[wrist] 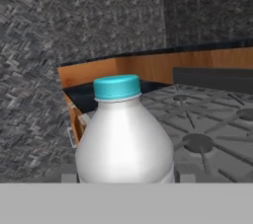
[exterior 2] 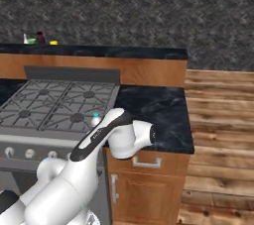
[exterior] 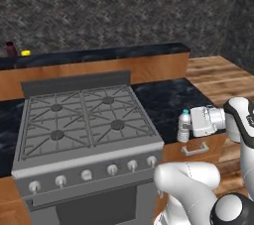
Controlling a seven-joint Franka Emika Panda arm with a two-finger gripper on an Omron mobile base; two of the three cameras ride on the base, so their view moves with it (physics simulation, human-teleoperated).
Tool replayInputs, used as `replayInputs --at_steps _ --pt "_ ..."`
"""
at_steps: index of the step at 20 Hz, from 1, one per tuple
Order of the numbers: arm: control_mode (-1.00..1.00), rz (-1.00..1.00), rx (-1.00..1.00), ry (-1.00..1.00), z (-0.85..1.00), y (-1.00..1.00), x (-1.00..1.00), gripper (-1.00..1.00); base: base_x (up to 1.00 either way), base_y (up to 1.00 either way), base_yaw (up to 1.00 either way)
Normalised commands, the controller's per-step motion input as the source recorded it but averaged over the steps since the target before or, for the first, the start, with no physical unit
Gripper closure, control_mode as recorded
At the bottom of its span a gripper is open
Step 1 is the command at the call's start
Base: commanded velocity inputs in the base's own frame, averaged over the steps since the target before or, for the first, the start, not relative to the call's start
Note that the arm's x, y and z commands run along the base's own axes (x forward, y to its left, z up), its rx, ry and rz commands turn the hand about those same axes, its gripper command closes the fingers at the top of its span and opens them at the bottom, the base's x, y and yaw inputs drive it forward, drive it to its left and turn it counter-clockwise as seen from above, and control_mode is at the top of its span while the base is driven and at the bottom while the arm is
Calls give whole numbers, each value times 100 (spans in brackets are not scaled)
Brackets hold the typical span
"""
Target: Place the drinks on the dining counter in a tight cluster.
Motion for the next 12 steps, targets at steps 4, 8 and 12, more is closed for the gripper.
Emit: replayInputs --at_steps 4,8,12 --pt "100 0 0 0 0 0 0 100 1 -76 0" --pt "100 0 0 0 0 0 0 100 4 -76 0" --pt "100 0 0 0 0 0 0 100 8 -75 0"
